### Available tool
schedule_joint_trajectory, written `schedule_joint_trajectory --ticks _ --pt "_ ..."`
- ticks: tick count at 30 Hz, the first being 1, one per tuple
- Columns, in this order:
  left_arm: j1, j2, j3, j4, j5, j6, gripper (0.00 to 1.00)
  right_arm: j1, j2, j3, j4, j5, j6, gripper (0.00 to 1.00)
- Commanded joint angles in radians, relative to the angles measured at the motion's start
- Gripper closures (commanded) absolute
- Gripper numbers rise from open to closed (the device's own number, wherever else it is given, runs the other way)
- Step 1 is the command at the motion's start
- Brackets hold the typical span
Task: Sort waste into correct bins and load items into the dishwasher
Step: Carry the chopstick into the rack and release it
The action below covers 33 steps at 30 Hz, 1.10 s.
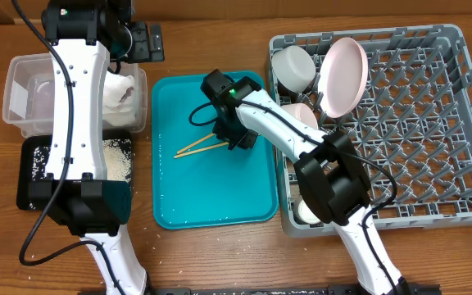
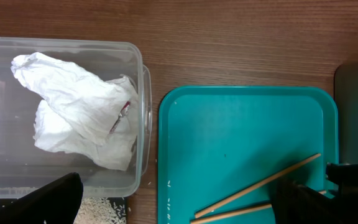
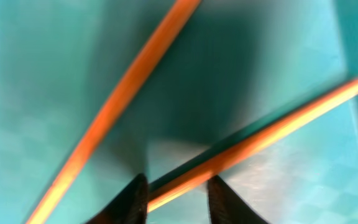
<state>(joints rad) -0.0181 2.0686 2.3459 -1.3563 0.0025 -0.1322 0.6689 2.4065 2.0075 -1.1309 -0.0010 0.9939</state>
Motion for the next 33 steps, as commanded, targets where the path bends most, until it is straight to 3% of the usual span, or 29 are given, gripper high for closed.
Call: schedule_joint_trajectory --ticks 1,11,19,24,30,33 --pt "-0.003 -0.029 0.024 0.003 -0.013 -0.003 0.0 0.006 0.104 -0.029 0.023 -0.069 0.001 0.71" --pt "-0.003 -0.029 0.024 0.003 -0.013 -0.003 0.0 -0.031 0.113 0.011 0.04 -0.097 -0.054 0.96" --pt "-0.003 -0.029 0.024 0.003 -0.013 -0.003 0.0 -0.038 0.089 0.149 -0.077 -0.098 -0.205 0.96" --pt "-0.003 -0.029 0.024 0.003 -0.013 -0.003 0.0 -0.043 0.007 0.338 -0.227 -0.092 -0.351 0.96" --pt "-0.003 -0.029 0.024 0.003 -0.013 -0.003 0.0 -0.079 -0.114 0.556 -0.477 0.109 -0.401 0.96" --pt "-0.003 -0.029 0.024 0.003 -0.013 -0.003 0.0 -0.125 -0.189 0.613 -0.549 0.233 -0.515 0.96"
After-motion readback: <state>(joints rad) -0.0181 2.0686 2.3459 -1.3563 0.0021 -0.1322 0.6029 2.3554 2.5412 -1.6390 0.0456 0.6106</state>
